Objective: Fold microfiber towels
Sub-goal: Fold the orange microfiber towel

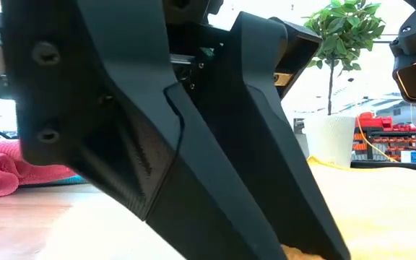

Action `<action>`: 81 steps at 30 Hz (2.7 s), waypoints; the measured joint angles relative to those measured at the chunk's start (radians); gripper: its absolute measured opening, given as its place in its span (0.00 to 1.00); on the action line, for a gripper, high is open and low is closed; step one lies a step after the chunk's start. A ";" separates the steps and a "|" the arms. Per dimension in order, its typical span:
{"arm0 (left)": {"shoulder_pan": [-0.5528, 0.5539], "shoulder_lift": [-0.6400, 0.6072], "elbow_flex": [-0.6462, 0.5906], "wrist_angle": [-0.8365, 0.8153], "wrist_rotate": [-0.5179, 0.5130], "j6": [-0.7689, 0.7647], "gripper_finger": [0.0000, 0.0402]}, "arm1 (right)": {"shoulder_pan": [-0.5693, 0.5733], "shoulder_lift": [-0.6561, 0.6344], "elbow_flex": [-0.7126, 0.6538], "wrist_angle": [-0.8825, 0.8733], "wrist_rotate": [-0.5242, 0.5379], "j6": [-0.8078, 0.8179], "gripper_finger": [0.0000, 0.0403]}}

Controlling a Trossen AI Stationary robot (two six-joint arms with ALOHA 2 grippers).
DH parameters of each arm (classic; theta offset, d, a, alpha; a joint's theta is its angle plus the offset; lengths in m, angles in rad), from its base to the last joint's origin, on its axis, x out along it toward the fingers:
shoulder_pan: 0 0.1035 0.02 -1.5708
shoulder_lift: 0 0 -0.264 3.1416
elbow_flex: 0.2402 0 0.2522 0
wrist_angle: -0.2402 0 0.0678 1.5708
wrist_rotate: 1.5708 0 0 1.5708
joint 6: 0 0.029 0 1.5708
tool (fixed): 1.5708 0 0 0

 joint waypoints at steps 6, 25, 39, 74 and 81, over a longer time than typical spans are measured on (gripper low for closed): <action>0.003 0.000 0.000 -0.012 -0.021 0.001 0.09 | 0.000 0.000 0.000 0.000 0.000 -0.006 0.01; 0.034 0.000 0.000 -0.015 -0.035 -0.081 0.01 | 0.180 0.146 0.467 -0.211 0.068 -0.656 0.02; 0.034 0.000 -0.001 -0.019 0.000 -0.107 0.01 | 0.180 0.290 0.637 -0.439 0.052 -0.828 0.44; 0.030 0.000 0.001 -0.058 0.087 -0.108 0.01 | 0.183 0.376 0.639 -0.457 0.021 -0.730 0.46; 0.031 0.000 0.000 -0.058 0.096 -0.108 0.01 | 0.188 0.376 0.638 -0.467 0.022 -0.725 0.39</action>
